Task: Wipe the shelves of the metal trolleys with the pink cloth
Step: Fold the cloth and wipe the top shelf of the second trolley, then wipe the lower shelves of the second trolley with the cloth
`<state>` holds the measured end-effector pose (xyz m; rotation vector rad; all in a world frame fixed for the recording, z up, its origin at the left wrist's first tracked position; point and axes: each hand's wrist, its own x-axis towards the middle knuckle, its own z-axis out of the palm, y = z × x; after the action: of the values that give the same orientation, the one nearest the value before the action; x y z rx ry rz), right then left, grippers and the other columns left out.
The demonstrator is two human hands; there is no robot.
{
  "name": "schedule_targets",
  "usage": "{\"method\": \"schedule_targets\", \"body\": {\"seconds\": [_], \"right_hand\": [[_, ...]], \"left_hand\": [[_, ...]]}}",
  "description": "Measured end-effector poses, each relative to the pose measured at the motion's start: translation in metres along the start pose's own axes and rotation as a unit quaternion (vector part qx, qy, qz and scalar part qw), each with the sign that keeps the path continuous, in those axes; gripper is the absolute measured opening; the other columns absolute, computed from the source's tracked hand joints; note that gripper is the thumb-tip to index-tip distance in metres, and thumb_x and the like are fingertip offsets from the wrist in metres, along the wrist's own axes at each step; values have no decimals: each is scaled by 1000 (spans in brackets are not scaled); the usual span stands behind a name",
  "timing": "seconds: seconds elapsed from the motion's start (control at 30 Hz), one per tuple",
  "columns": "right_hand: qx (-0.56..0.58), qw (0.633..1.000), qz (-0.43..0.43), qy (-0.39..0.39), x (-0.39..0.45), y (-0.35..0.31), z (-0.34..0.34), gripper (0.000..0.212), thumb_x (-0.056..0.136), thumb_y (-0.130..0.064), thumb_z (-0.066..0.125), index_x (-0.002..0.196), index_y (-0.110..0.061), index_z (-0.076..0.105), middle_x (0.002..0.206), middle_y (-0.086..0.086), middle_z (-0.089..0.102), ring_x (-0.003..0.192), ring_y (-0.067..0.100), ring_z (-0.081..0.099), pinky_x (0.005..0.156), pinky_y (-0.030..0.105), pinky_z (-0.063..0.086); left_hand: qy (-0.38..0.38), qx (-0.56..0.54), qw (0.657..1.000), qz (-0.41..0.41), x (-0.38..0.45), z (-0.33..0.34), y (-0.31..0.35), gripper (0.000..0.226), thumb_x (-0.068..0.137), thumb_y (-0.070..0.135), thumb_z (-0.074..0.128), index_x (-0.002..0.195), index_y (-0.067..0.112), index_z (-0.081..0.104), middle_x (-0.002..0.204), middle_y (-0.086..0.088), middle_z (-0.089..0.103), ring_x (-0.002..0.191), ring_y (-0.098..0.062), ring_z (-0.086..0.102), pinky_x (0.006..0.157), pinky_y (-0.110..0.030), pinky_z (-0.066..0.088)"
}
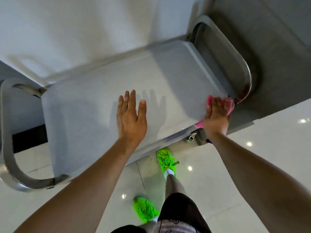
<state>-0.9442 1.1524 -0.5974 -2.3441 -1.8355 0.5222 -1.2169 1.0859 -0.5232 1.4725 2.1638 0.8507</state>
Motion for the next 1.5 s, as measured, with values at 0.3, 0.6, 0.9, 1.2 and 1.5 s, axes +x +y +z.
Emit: {"method": "schedule_targets", "body": {"seconds": [0.3,0.6,0.9,1.2,1.5], "right_hand": [[221,969,-110,-19,-89,-47,28,47,109,-28,40,155,-31,43,164,-6,35,150,14,30,114,19,21],[179,941,-265,-109,-193,-123,98,58,109,-23,40,163,-22,17,170,-7,11,157,15,-7,124,32,1],[189,837,-495,-137,-272,-159,152,57,107,-16,52,158,-8,30,167,7,27,152,17,-3,126,40,15],[126,813,-511,-251,-275,-137,234,59,98,-29,62,154,-24,44,155,9,49,156,26,20,128,42,9],[620,681,86,-379,-214,-121,318,36,110,-37,42,113,-12,67,100,7,74,90,17,74,85,39,59]], "left_hand": [[6,-15,1000,19,-90,3,-20,72,99,60,19,155,18,35,164,-3,29,153,-17,16,122,-24,7],[148,-25,987,-65,-163,-18,-73,62,102,48,27,148,11,46,156,-10,42,146,-26,34,121,-42,26],[314,-21,933,-172,-262,-20,-141,53,105,40,33,143,9,51,148,-7,53,139,-22,44,116,-40,33],[298,-26,928,-221,-299,37,-225,56,103,46,31,145,13,50,150,-6,50,141,-20,42,117,-35,31],[325,-87,924,-179,-249,115,-311,64,101,52,27,145,12,50,148,-3,52,138,-16,44,112,-24,31]]}}
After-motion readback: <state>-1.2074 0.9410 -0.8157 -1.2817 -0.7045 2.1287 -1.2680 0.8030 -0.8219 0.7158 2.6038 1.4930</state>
